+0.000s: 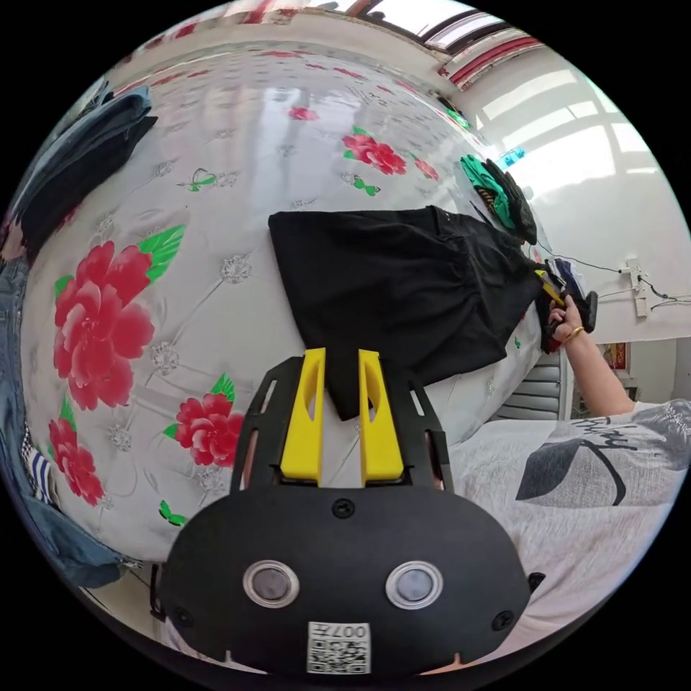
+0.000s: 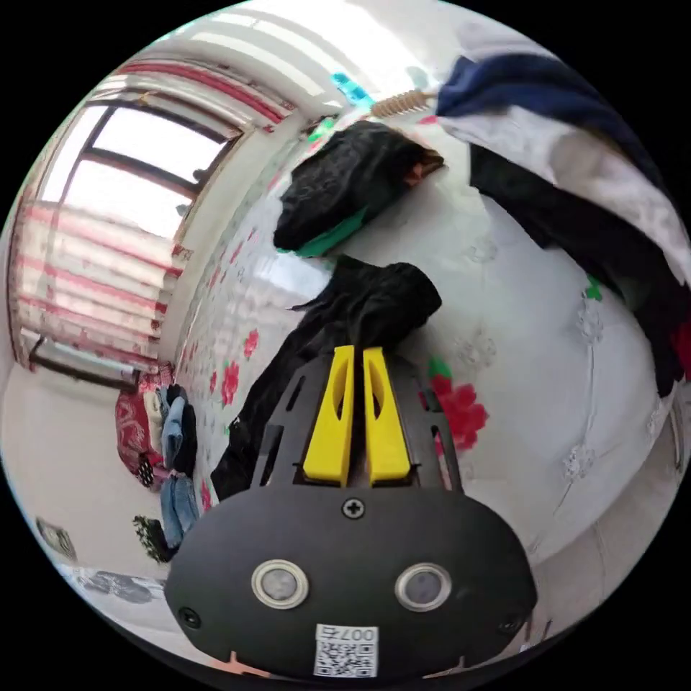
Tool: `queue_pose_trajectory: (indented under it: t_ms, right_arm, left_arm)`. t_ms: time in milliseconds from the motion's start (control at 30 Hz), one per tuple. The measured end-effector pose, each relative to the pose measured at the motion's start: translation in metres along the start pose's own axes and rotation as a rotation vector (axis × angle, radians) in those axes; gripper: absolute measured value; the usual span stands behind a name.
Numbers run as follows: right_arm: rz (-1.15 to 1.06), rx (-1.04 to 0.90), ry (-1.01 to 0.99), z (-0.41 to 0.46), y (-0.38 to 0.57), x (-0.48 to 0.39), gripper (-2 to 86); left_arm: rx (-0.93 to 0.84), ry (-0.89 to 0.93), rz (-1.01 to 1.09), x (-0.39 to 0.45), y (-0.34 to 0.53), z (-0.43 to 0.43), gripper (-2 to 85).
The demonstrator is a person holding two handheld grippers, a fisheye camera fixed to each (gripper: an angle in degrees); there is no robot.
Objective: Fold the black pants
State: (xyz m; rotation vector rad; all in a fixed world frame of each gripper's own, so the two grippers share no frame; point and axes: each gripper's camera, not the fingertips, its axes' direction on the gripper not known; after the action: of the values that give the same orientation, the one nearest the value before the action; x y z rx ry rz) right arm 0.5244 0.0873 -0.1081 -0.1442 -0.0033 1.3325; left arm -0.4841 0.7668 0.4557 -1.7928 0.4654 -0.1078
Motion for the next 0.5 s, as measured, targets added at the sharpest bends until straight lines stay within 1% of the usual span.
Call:
queue_pose_trajectory:
  t_ms: [33,67,133,167,233,267,333,367,400,433,467,500]
  right_arm:
    - [-0.175,-0.017,0.008,-0.001,-0.003,-0.05,0.7]
    - [-0.268,-0.033,0.01,-0.001,-0.003,-0.077,0.5]
    - [-0.631,-0.087,-0.003,0.005,0.019,-0.186,0.0]
    - [-0.721,-0.1,-0.012,0.008,0.03,-0.212,0.0]
    - [-1.061,-0.156,-0.048,0.027,0.087,-0.299,-0.1]
    - [-1.138,-0.174,-0.061,0.034,0.104,-0.317,-0.2]
    - [-1.365,-0.27,-0.119,0.067,0.173,-0.367,-0.2]
    - [-1.389,-0.303,-0.134,0.078,0.188,-0.374,-0.2]
    - [-1.413,-0.385,-0.181,0.102,0.216,-0.384,-0.1]
    - [-1.423,-0.493,-0.209,0.129,0.241,-0.388,-0.1]
    - [-1.419,-0.56,-0.209,0.144,0.252,-0.389,-0.1]
    - [-1.388,-0.703,-0.204,0.174,0.27,-0.388,0.0]
  left_arm:
    - [0.006,0.0,-0.014,-0.004,0.002,-0.002,7.1]
    - [0.021,0.007,-0.041,-0.011,0.006,-0.007,7.0]
    - [0.042,0.029,-0.092,-0.025,0.013,-0.012,6.7]
    - [0.054,0.047,-0.126,-0.034,0.017,-0.016,6.5]
    - [0.074,0.064,-0.167,-0.047,0.024,-0.02,6.2]
    - [0.086,0.071,-0.187,-0.054,0.027,-0.024,6.0]
    - [0.102,0.085,-0.206,-0.063,0.032,-0.029,5.9]
    - [0.111,0.093,-0.211,-0.069,0.035,-0.032,5.8]
    - [0.115,0.1,-0.213,-0.074,0.037,-0.034,5.9]
    - [0.116,0.105,-0.213,-0.077,0.038,-0.035,5.9]
    - [0.112,0.119,-0.212,-0.082,0.039,-0.037,6.1]
    - [0.109,0.132,-0.213,-0.088,0.04,-0.038,6.4]
